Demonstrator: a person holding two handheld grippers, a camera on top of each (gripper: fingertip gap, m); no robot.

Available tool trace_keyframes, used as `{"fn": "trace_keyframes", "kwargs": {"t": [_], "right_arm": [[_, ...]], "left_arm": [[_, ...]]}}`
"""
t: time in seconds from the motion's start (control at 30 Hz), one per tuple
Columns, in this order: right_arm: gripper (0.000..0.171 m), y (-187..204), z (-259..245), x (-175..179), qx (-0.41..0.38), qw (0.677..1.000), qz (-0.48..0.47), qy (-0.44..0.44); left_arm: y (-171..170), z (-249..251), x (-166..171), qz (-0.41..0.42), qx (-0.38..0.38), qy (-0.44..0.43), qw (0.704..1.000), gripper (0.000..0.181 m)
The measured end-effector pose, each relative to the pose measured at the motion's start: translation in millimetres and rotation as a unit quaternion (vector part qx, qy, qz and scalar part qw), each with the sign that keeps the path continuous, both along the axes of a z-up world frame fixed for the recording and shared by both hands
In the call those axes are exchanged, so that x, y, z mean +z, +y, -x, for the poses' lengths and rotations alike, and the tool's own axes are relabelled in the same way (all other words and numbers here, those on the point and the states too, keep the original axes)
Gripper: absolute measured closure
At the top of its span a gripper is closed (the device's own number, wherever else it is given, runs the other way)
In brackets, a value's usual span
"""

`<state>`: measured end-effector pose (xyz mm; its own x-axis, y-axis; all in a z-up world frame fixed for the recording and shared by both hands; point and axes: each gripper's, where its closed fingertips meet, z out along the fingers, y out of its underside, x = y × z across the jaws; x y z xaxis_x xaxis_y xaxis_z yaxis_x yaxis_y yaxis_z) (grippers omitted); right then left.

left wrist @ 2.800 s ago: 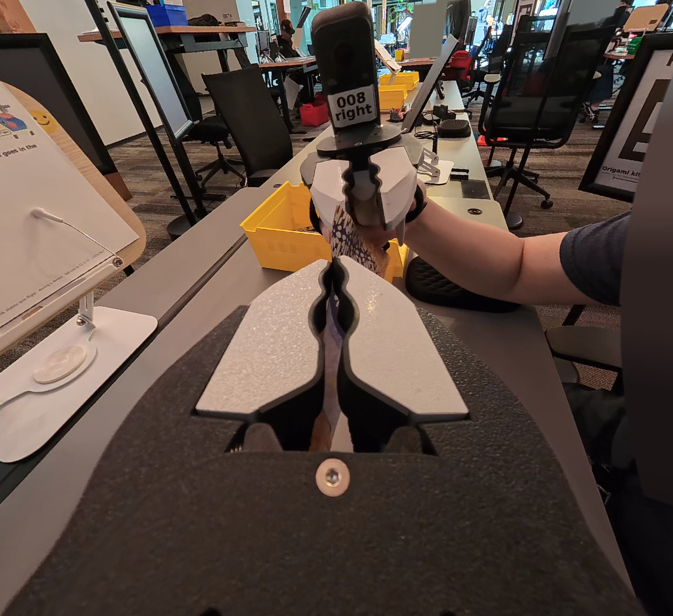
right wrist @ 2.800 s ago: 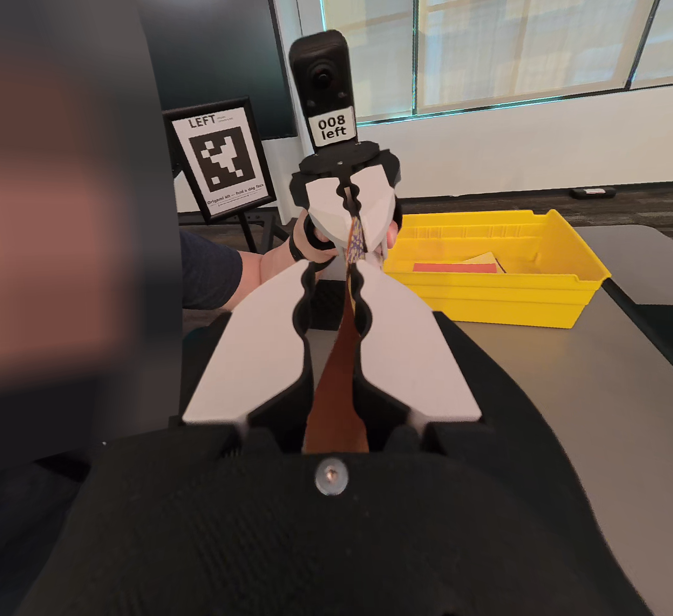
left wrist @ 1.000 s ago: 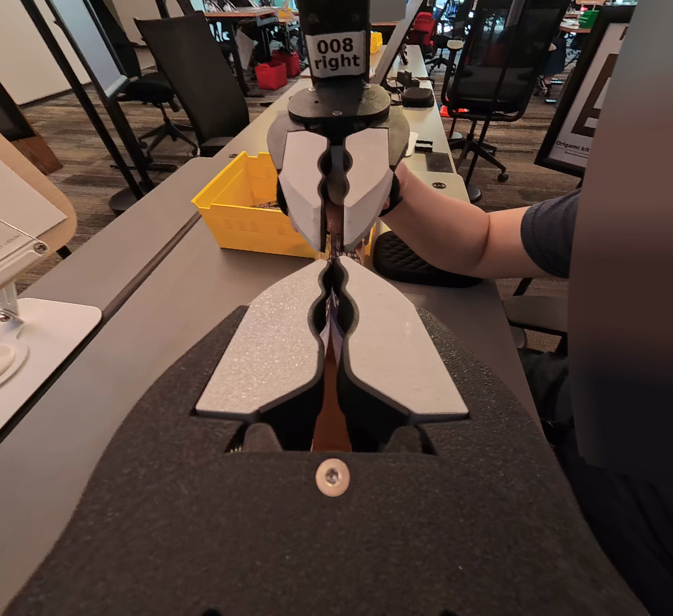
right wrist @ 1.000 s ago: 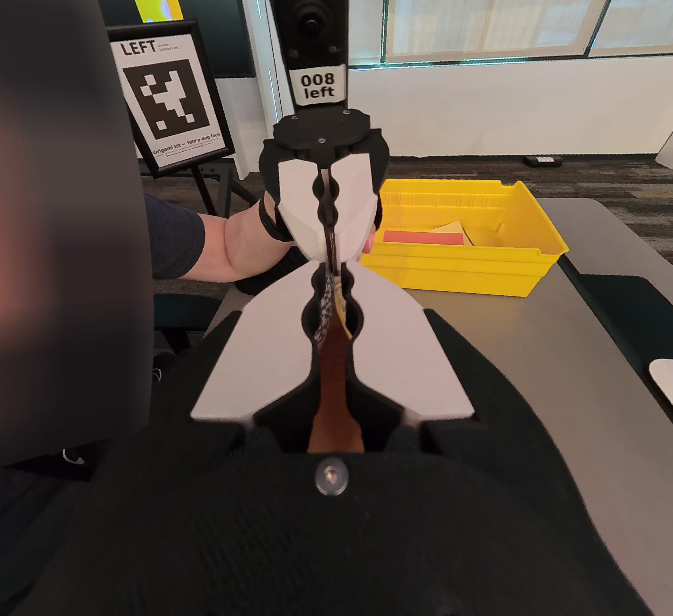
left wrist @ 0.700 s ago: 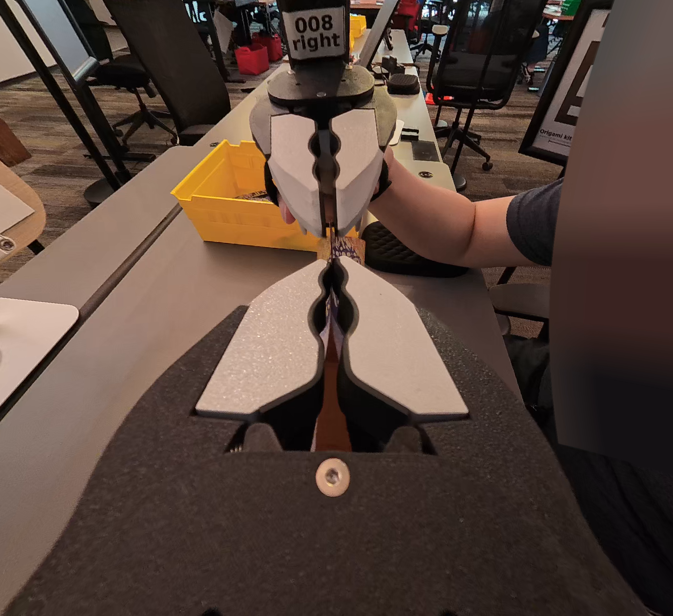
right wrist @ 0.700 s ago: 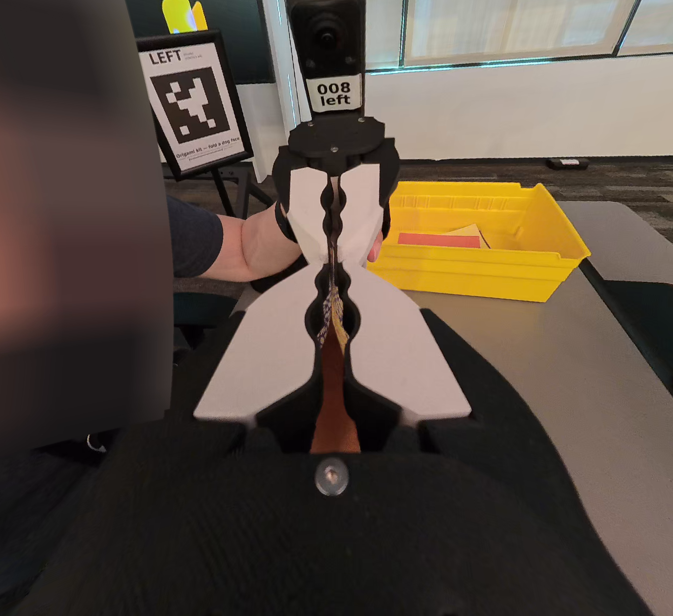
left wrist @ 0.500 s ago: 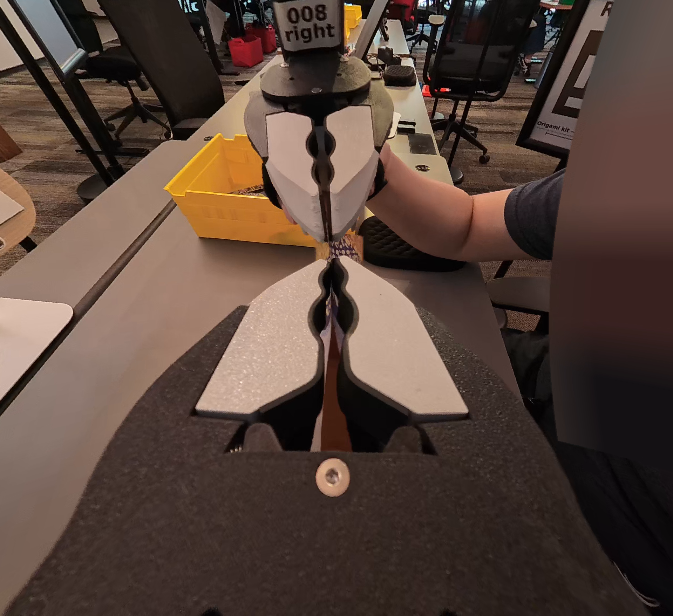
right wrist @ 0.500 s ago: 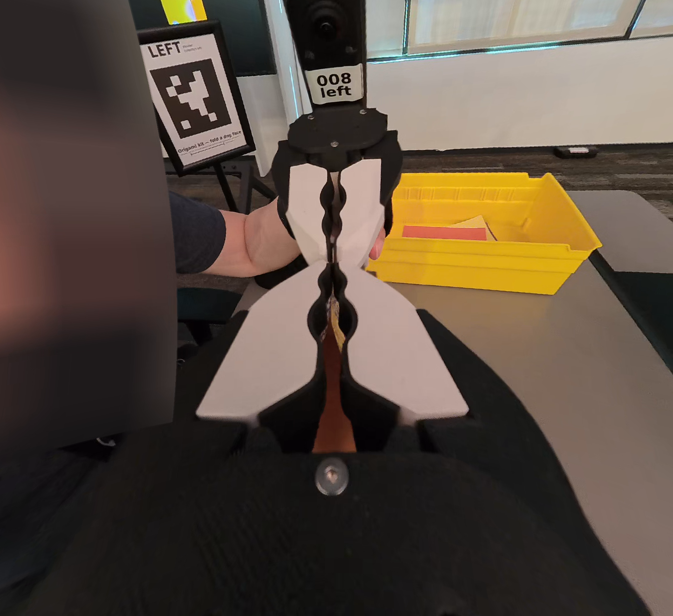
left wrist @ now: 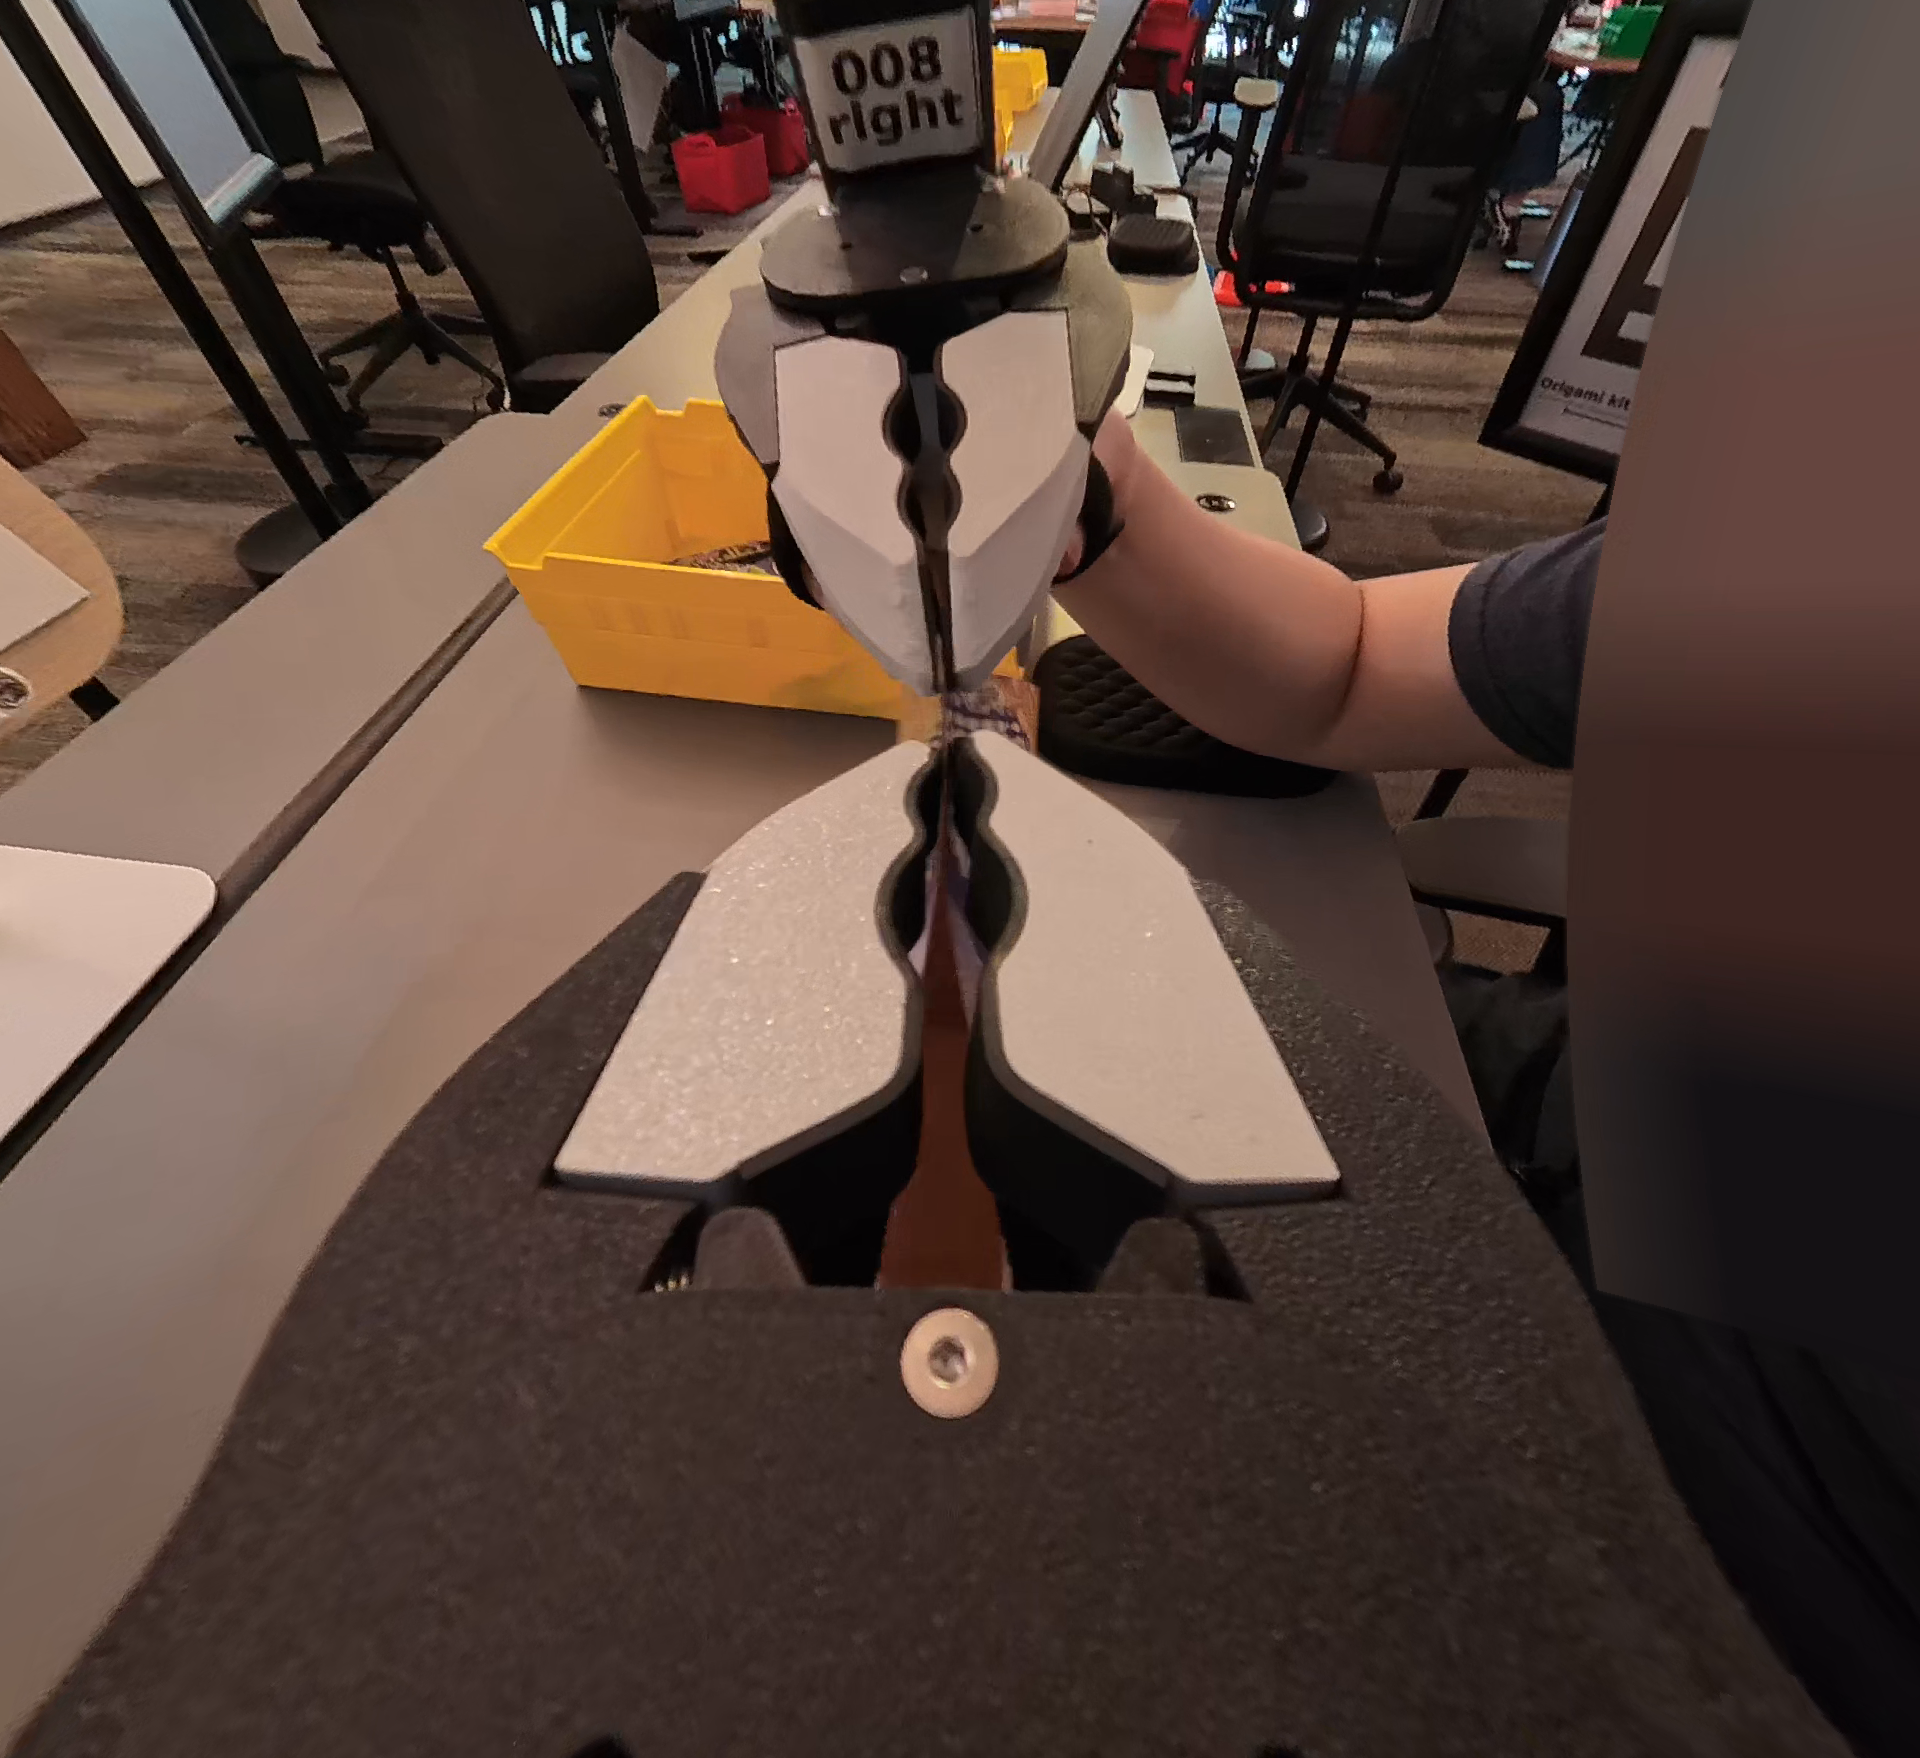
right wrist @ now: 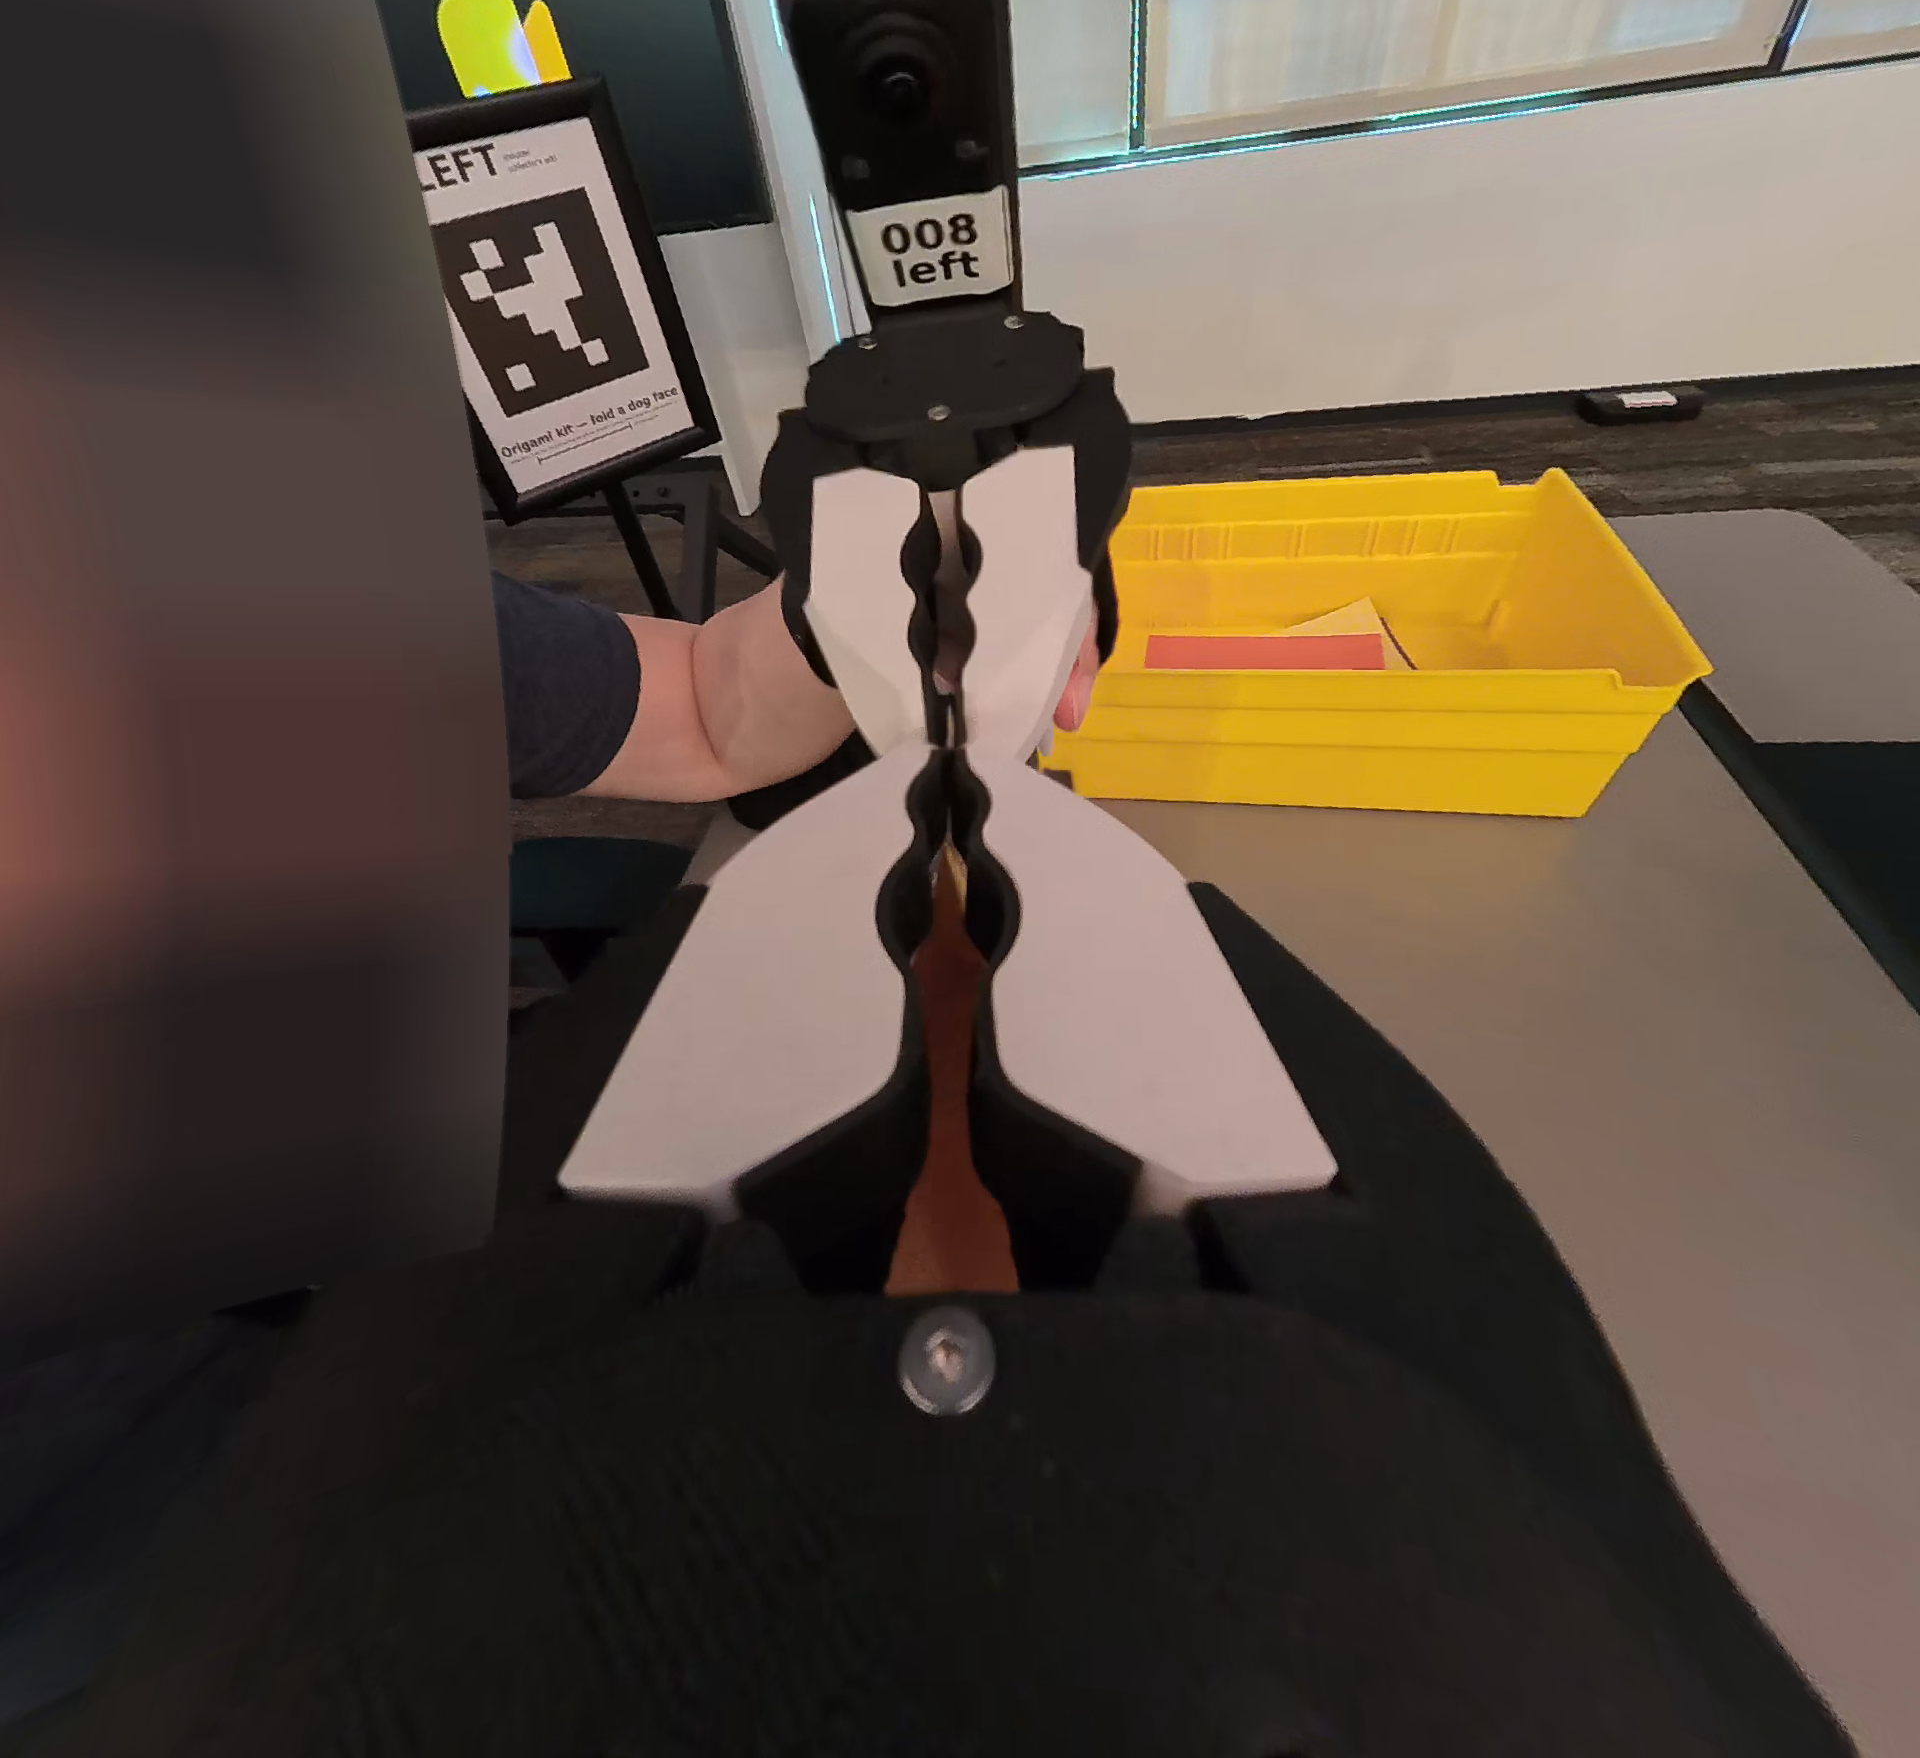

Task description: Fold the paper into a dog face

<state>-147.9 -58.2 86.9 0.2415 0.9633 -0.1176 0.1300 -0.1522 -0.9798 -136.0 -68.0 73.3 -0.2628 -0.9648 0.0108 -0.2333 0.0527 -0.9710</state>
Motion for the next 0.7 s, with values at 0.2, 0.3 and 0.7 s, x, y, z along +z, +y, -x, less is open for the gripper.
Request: {"fn": "trace_keyframes", "kwargs": {"t": [0.2, 0.3, 0.7], "right_arm": [[0.169, 0, 3, -4, -0.001, 1.0, -0.006, -0.013], [0.169, 0, 5, -6, 0.003, 1.0, -0.004, -0.016], [0.136, 10, -11, 38, -0.065, 0.985, -0.124, 0.096]], "left_arm": [[5, 1, 5, -0.028, 0.022, -0.017, 0.999, 0.173], [3, -2, -2, -0.044, 0.021, -0.002, 0.999, 0.17], [28, 9, 22, -0.019, 0.068, -0.066, 0.995, 0.181]]}}
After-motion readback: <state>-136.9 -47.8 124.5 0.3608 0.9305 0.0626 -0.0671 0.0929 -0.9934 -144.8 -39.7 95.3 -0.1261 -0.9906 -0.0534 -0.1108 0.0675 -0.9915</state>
